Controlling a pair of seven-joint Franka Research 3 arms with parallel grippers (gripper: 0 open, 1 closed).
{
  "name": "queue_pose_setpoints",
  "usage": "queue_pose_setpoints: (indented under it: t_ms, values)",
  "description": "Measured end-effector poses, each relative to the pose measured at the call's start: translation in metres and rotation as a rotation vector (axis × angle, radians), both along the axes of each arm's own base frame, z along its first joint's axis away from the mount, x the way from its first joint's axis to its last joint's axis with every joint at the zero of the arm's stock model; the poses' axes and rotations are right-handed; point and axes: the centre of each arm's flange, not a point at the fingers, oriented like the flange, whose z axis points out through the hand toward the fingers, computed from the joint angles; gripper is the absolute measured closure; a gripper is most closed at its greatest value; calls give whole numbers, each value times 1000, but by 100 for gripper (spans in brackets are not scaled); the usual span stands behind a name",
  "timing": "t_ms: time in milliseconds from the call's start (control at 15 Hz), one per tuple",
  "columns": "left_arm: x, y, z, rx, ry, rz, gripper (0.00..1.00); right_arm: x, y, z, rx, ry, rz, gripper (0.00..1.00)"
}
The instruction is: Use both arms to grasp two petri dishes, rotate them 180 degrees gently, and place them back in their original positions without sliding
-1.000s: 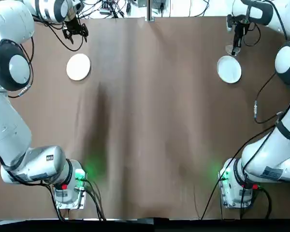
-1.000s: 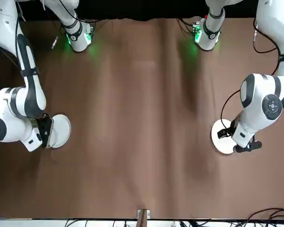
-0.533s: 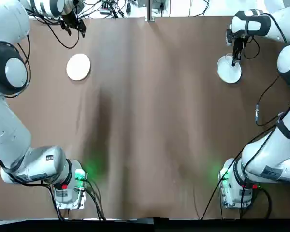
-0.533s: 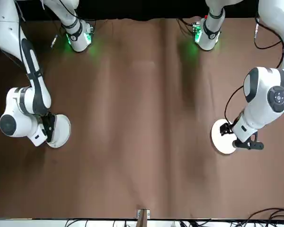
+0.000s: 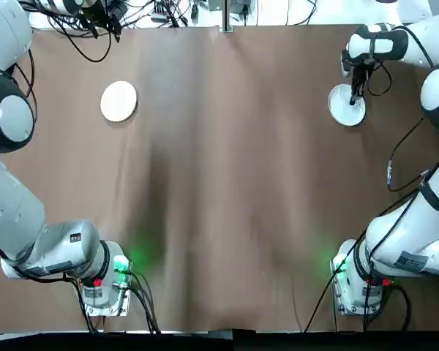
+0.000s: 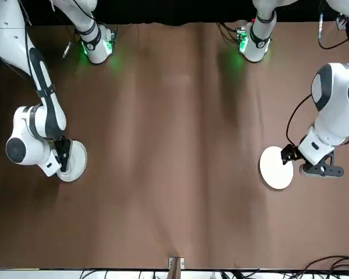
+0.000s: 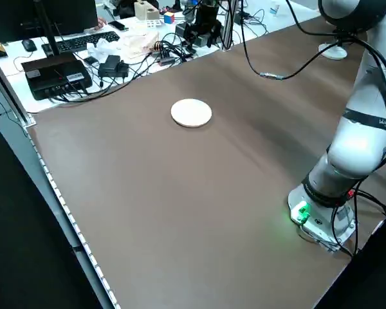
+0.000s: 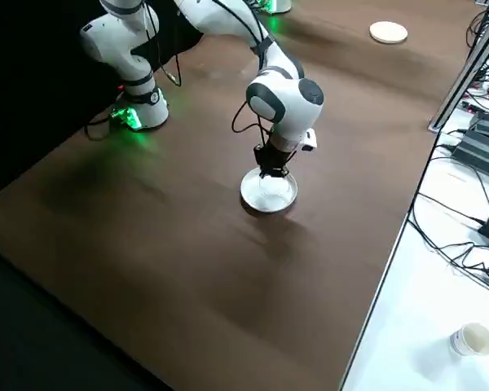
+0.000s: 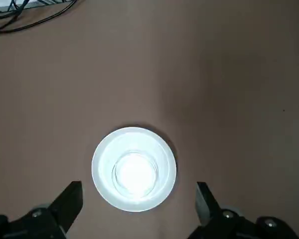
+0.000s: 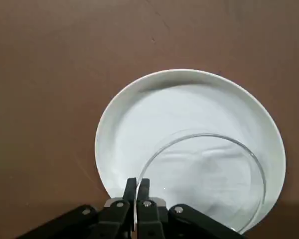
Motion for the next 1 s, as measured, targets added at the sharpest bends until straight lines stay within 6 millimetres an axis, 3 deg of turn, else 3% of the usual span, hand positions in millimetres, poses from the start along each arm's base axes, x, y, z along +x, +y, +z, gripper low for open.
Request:
queue_pose_setpoints:
  t_ms: [400, 667, 1000]
  values:
    - [-10, -21, 35, 9, 15, -28, 0, -2, -2, -3, -3, -1, 0, 96]
    - [-26, -29, 72, 29, 1, -34, 0, -2, -3, -3, -3, -1, 0, 96]
    - [-45, -21, 92, 27, 22, -12, 0, -3, -8, -4, -3, -1, -8, 96]
